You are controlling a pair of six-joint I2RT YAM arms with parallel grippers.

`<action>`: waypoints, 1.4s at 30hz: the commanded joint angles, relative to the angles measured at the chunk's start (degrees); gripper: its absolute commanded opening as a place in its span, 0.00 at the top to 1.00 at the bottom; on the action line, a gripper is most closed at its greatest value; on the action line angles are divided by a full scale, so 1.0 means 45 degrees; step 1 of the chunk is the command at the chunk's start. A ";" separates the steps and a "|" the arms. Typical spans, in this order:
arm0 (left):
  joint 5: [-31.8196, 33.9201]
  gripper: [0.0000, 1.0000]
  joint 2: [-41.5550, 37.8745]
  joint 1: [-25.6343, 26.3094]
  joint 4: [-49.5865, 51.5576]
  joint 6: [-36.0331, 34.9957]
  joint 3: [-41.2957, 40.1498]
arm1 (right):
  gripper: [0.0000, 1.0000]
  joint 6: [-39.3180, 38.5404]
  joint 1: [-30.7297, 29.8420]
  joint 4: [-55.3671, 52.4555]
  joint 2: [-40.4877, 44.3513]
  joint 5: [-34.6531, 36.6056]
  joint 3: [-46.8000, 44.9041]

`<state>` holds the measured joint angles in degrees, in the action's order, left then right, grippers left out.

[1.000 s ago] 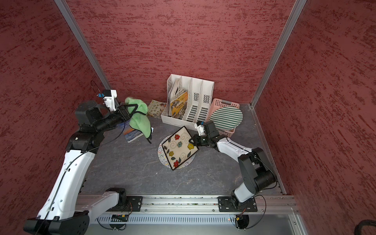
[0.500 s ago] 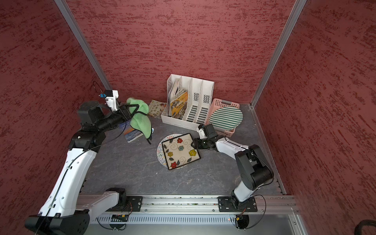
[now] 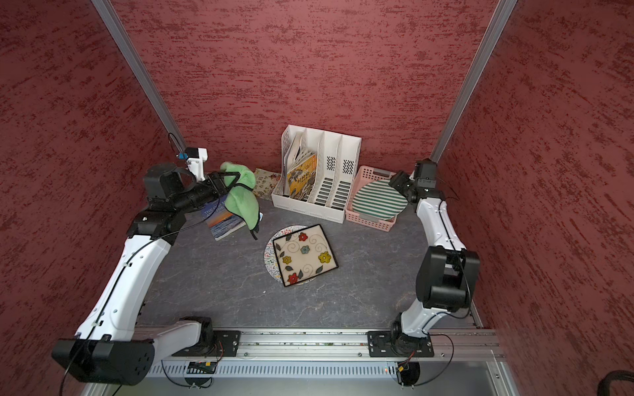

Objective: Wipe the wet plate dry
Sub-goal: Place the plate on the plate, then pick up the plate from the bin.

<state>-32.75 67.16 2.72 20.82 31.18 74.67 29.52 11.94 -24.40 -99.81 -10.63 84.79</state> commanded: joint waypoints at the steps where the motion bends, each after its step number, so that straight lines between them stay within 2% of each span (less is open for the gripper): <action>1: -0.0137 1.00 -0.0284 -0.0075 -0.0795 0.0248 -0.0199 | 0.18 0.0220 0.0306 -0.2182 -0.1829 0.0196 0.1299; 6: 0.0123 1.00 -0.0536 -0.0072 -0.0934 0.0434 -0.0567 | 0.21 0.0296 0.0859 -0.2448 -0.3873 -0.0120 0.2685; 10: 0.0161 1.00 -0.0552 -0.0053 -0.0951 0.0686 -0.0590 | 0.31 -0.0063 0.1004 -0.1721 -0.4530 -0.0754 0.2860; 14: 0.0140 1.00 -0.0285 -0.0058 -0.0632 0.0564 -0.0290 | 0.54 -0.0246 0.1065 -0.1861 -0.4734 -0.0743 0.3073; 15: 0.0121 1.00 -0.0203 -0.0060 -0.0629 0.0536 -0.0218 | 0.58 -0.0250 0.1058 -0.1847 -0.4656 -0.0647 0.2976; 18: -0.0008 1.00 0.0113 -0.0074 -0.0845 0.0584 -0.0071 | 0.61 -0.0388 0.1044 -0.1674 -0.4286 -0.0555 0.2615; 23: -0.0213 1.00 0.0467 -0.0069 -0.1107 0.0646 0.0002 | 0.86 -0.0560 0.1056 -0.1760 -0.4078 -0.0977 0.2402; 27: -0.0364 1.00 0.0591 -0.0072 -0.1260 0.0649 -0.0029 | 0.96 -0.0703 0.1057 -0.1794 -0.3719 -0.0954 0.2210; 32: -0.0497 1.00 0.0715 -0.0061 -0.1412 0.0665 0.0038 | 1.00 -0.0654 0.1047 -0.1312 -0.3207 -0.1891 0.2271; 36: -0.0617 1.00 0.0827 -0.0067 -0.1386 0.0760 0.0418 | 1.00 0.0239 0.1046 -0.0230 -0.2060 -0.3244 0.2487; 42: -0.0712 1.00 0.0929 0.0087 -0.1704 0.1102 0.1110 | 1.00 0.1955 0.0838 0.2243 0.0707 -0.2207 0.1854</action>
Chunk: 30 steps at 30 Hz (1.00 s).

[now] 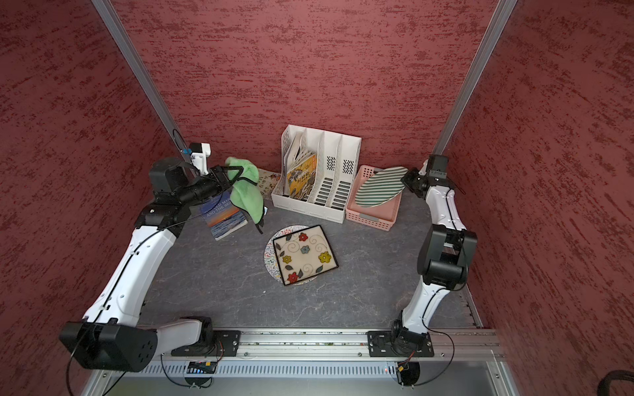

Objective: Wipe the wet plate dry
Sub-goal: Pick up the plate from the bin, then wipe the plate with towel.

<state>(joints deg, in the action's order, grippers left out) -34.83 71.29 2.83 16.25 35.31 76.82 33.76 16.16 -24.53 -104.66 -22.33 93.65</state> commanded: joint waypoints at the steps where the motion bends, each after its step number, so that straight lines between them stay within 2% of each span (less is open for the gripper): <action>1: -0.0259 1.00 0.0051 0.0131 -0.0814 0.0264 0.0768 | 1.00 0.1321 -0.0167 0.2865 0.2354 0.0504 -0.0479; 6: -0.0140 1.00 0.0557 0.0982 -0.0963 0.0263 0.1932 | 1.00 0.2864 -0.0768 0.5724 0.4578 0.0566 -0.2441; 9: 0.0252 1.00 0.1056 0.1934 -0.0517 -0.0298 0.3057 | 1.00 0.2925 -0.2151 0.6260 0.5711 0.0423 -0.2878; 12: 0.1013 1.00 0.1585 0.2993 0.0492 -0.1227 0.4457 | 1.00 0.3133 -0.3852 0.6405 0.6088 0.0262 -0.2845; 15: 0.1817 1.00 0.2235 0.4128 0.1193 -0.1811 0.5443 | 1.00 0.4103 -0.5341 0.7029 0.5861 -0.0165 -0.2871; 19: 0.2484 1.00 0.3235 0.5206 0.1195 -0.1792 0.5685 | 1.00 0.5538 -0.6852 0.8469 0.5211 -0.0127 -0.2861; 22: 0.2606 1.00 0.4379 0.5681 0.1162 -0.0883 0.5885 | 1.00 0.6648 -0.7367 0.9263 0.4513 0.0070 -0.2446; 24: 0.2076 1.00 0.5256 0.6144 0.1379 -0.0955 0.6547 | 1.00 0.6923 -0.7600 0.9148 0.3850 -0.0055 -0.1518; 28: 0.2014 1.00 0.6919 0.6825 0.3031 -0.1335 0.8408 | 1.00 0.7293 -0.7845 0.9125 0.3216 -0.0098 -0.0207; 30: 0.1965 1.00 0.7378 0.6908 0.3164 -0.1214 0.8915 | 1.00 0.7456 -0.8107 0.9219 0.2908 -0.0248 0.0421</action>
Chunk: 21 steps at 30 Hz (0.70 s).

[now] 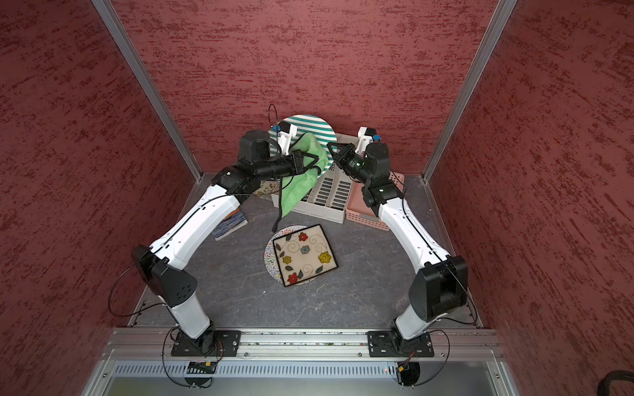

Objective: Wipe the wet plate dry
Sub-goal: Wipe the plate with towel.

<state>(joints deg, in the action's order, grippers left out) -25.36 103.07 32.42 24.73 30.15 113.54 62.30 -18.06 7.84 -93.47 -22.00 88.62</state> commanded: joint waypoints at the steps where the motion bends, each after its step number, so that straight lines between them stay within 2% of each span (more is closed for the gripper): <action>1: -0.0175 1.00 0.0492 0.0333 0.1145 0.0059 0.0913 | 1.00 0.1257 -0.0649 0.2140 0.0288 -0.0418 0.1738; 7: -0.0101 1.00 0.1304 0.0128 0.1179 0.0350 0.1907 | 1.00 0.1863 -0.0991 0.2443 0.0065 -0.0089 0.2179; 12: 0.1545 1.00 0.0353 -0.0307 0.2347 0.0280 0.0486 | 1.00 0.2528 -0.0384 0.3386 0.0105 -0.0024 0.2247; 17: 0.2948 1.00 -0.1238 -0.1799 0.3004 0.0335 -0.1624 | 1.00 0.1240 -0.0454 0.3062 0.0819 -0.1358 0.1870; 21: 0.2698 1.00 -0.1531 -0.3218 0.3131 0.0280 -0.1553 | 1.00 -0.0069 -0.0745 0.2190 0.1348 -0.3235 0.1155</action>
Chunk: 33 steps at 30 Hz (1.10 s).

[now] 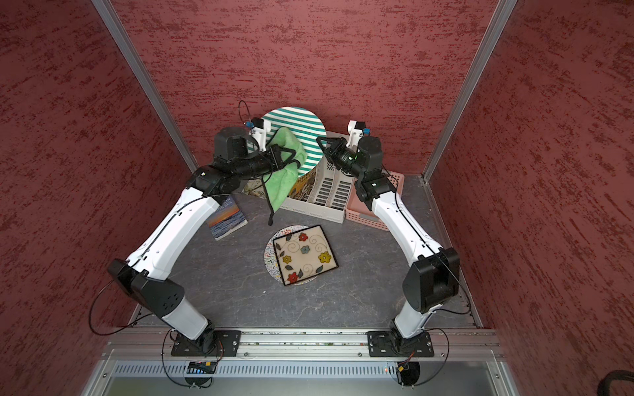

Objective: Wipe the wet plate dry
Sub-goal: Wipe the plate with towel.

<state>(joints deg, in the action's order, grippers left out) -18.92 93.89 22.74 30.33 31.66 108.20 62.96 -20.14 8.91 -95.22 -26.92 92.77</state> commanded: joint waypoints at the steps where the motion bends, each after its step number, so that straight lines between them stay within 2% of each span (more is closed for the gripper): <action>1: 0.1092 1.00 0.0607 -0.1316 0.1883 -0.0177 -0.0080 | 1.00 -0.0438 -0.0392 0.1640 0.1772 -0.2636 0.0098; 4: 0.0185 1.00 0.1226 -0.1658 0.1835 -0.0519 0.1089 | 1.00 -0.0978 -0.0808 0.1272 0.1953 -0.3914 -0.0498; 6: -0.1589 1.00 0.1880 -0.1631 0.1187 -0.0748 0.1950 | 1.00 -0.1132 -0.0992 0.1311 0.1998 -0.4158 -0.0715; 9: -0.4270 1.00 0.2864 -0.0965 0.0320 -0.0846 0.3026 | 1.00 -0.0946 -0.0991 0.1621 0.1668 -0.4014 -0.0181; 12: -0.5345 1.00 0.3625 -0.0082 0.0699 -0.1312 0.3855 | 1.00 -0.0845 -0.0804 0.1558 0.0818 -0.3491 0.1486; 15: -0.5553 1.00 0.3581 0.0270 0.1214 -0.1721 0.3510 | 1.00 -0.0413 -0.0133 0.1629 0.0362 -0.2413 0.2657; 18: -0.5498 1.00 0.2888 0.0156 0.1495 -0.2154 0.2293 | 1.00 0.0202 0.0637 0.2110 0.0408 -0.1462 0.2885; 21: -0.4606 1.00 0.1980 -0.0561 0.1891 -0.2060 0.1164 | 1.00 0.0350 0.0853 0.2151 0.0773 -0.1310 0.2367; 24: -0.3081 1.00 0.1440 -0.1866 0.2413 -0.1528 0.0844 | 1.00 -0.0195 0.0386 0.1967 0.1352 -0.1814 0.1103; 26: -0.2890 1.00 0.1337 -0.2434 0.2172 -0.1359 0.1065 | 1.00 -0.0876 -0.0146 0.1457 0.1589 -0.2416 0.0664; 28: -0.3371 1.00 0.1604 -0.2552 0.1707 -0.1243 0.1716 | 1.00 -0.1733 -0.0794 0.0531 0.1533 -0.2941 0.0667; 30: -0.4271 1.00 0.2275 -0.2338 0.1324 -0.1061 0.2732 | 1.00 -0.2100 -0.1385 0.0185 0.1329 -0.3073 0.0757; 33: -0.5425 1.00 0.3576 -0.1557 0.1700 -0.1180 0.4694 | 1.00 -0.1447 -0.1488 0.1019 0.0870 -0.2664 0.1074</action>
<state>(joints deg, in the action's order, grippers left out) -40.05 104.29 11.88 35.14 26.33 124.46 54.28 -24.34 1.67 -93.76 -32.42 94.39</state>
